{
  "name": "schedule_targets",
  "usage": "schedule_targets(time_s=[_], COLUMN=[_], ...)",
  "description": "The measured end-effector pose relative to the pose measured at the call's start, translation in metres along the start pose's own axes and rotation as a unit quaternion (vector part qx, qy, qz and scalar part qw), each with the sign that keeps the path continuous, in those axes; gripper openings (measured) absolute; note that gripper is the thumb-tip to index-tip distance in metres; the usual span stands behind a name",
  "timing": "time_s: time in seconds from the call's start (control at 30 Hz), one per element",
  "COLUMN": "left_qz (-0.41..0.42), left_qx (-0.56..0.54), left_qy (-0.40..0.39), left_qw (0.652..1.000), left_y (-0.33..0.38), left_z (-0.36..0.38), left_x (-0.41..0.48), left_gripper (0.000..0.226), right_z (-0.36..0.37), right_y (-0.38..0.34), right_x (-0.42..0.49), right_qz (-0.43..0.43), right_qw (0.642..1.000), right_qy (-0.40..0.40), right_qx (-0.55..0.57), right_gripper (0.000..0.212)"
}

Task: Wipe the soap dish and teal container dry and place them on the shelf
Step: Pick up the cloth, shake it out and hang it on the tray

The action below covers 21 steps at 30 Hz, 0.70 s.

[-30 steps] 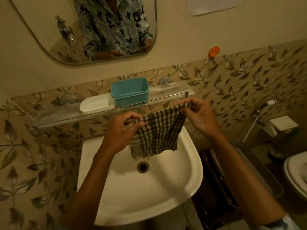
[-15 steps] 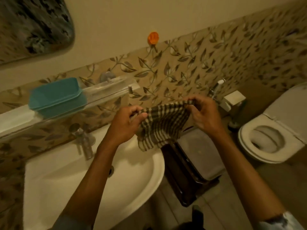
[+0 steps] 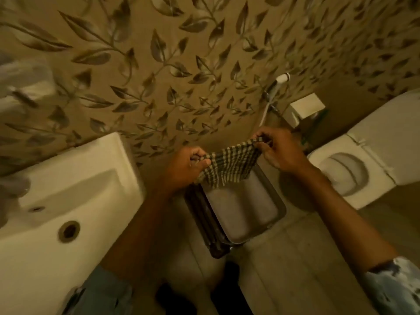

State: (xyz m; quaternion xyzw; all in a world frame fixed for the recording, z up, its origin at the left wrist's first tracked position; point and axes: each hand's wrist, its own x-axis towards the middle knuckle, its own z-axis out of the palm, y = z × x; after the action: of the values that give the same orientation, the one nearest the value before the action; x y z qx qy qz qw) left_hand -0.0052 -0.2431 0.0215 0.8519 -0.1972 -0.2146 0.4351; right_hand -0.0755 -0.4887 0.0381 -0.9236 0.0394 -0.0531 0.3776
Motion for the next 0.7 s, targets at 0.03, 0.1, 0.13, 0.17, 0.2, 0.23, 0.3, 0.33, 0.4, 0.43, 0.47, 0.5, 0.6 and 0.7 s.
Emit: schedule_targets(time_s=[0.03,0.1,0.13,0.17,0.2,0.23,0.3,0.33,0.4,0.43,0.47,0.5,0.6,0.7], left_qz=[-0.013,-0.046,-0.056,-0.064,-0.072,-0.077,-0.091,-0.095,-0.097,-0.095,-0.090,-0.080,-0.032,0.006], left_qx=[0.003,0.006,0.008,0.012,0.019,0.027,0.041,0.046,0.055,0.059,0.062,0.067,0.094,0.153], left_qy=[-0.003,0.002,0.009,0.018,0.029,0.041,0.054,0.052,0.052,0.059,0.075,0.096,0.152,0.166], left_qw=[1.000,0.999,0.998,0.998,0.997,0.996,0.994,0.993,0.992,0.992,0.991,0.990,0.983,0.974], left_y=[-0.008,-0.023,-0.029,-0.037,-0.043,-0.049,-0.058,-0.061,-0.064,-0.064,-0.063,-0.062,-0.058,-0.063], left_z=[0.014,0.039,0.047,0.057,0.065,0.071,0.081,0.085,0.089,0.089,0.089,0.089,0.091,0.104], left_x=[0.013,0.036,0.044,0.053,0.060,0.066,0.075,0.079,0.086,0.088,0.088,0.088,0.080,0.065], left_gripper=[0.003,0.004,0.007,0.010,0.011,0.011,0.013,0.014,0.014,0.013,0.012,0.011,0.013,0.022], right_z=[0.006,0.020,0.028,0.037,0.045,0.052,0.064,0.068,0.072,0.073,0.074,0.074,0.076,0.079], right_y=[0.020,0.058,0.072,0.086,0.099,0.109,0.122,0.127,0.134,0.135,0.136,0.137,0.136,0.138], right_x=[0.003,0.009,0.013,0.017,0.023,0.029,0.039,0.044,0.054,0.059,0.063,0.065,0.065,0.043], right_qz=[0.002,0.003,0.000,0.003,0.011,0.020,0.032,0.035,0.031,0.025,0.016,0.008,-0.017,-0.032], right_qw=[1.000,1.000,1.000,1.000,0.999,0.999,0.999,0.998,0.999,0.999,0.999,1.000,0.999,0.996], right_qy=[-0.007,-0.021,-0.024,-0.027,-0.027,-0.028,-0.037,-0.040,-0.036,-0.034,-0.032,-0.028,0.006,0.039], right_qx=[-0.009,-0.013,-0.013,-0.013,-0.013,-0.016,-0.023,-0.025,-0.024,-0.022,-0.016,-0.005,0.044,0.072], right_gripper=[0.011,0.009,0.007,0.006,0.006,0.008,0.011,0.013,0.020,0.022,0.021,0.019,0.021,0.018])
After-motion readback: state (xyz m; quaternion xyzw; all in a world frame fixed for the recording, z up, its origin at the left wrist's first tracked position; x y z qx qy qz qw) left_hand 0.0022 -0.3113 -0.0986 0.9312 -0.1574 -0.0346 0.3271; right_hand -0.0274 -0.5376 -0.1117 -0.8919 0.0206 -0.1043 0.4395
